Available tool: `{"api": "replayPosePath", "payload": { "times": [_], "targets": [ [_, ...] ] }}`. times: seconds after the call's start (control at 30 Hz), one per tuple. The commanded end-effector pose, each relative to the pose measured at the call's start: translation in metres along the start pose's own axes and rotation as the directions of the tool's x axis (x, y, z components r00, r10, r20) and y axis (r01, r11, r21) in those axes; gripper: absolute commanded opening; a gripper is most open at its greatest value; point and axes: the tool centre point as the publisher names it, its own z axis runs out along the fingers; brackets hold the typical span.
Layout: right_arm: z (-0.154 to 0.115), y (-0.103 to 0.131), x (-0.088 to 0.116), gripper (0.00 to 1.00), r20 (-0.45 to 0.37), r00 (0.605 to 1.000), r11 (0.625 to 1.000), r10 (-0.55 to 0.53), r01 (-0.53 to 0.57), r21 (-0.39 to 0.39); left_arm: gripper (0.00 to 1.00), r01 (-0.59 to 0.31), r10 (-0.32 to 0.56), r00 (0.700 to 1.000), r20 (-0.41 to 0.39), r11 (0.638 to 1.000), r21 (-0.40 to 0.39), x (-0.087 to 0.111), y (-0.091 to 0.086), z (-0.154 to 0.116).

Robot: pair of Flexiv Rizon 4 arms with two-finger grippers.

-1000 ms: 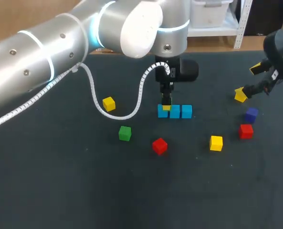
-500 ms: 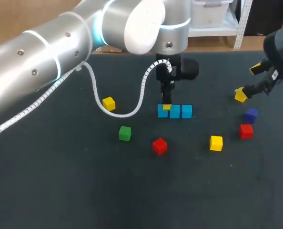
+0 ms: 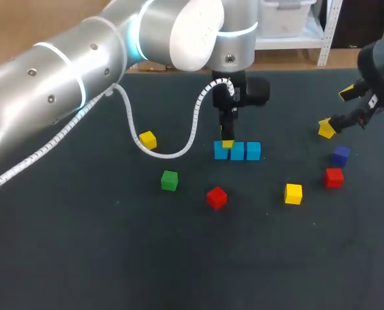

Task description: Place the blue cubes, place green cubes on the blue cubes, place the yellow cubes on the green cubes, then place the red cubes on the yellow cubes, and place purple cube on the red cubes.

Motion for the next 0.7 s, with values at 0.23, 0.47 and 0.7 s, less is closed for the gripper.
{"api": "replayPosePath", "payload": {
  "times": [0.23, 0.47, 0.7],
  "targets": [
    [-0.0003, 0.0003, 0.0007, 1.0, 0.002, 1.0, 1.0, 0.0, 0.0, 0.001, 0.0, -0.002, 0.002, 1.0, -0.016, 1.0, 0.005, -0.0017, 0.0036, 0.003],
    [-0.0003, 0.0003, 0.0007, 1.0, 0.002, 1.0, 1.0, 0.0, 0.0, 0.001, 0.65, -0.002, 0.002, 1.0, -0.022, 1.0, 0.013, -0.002, 0.0042, 0.0047],
    [-0.0003, 0.0003, 0.0007, 1.0, 0.002, 1.0, 1.0, 0.0, 0.0, 0.001, 1.0, 0.001, 0.0, 1.0, -0.021, 1.0, 0.014, -0.0023, 0.0042, 0.0049]
  ]
}}
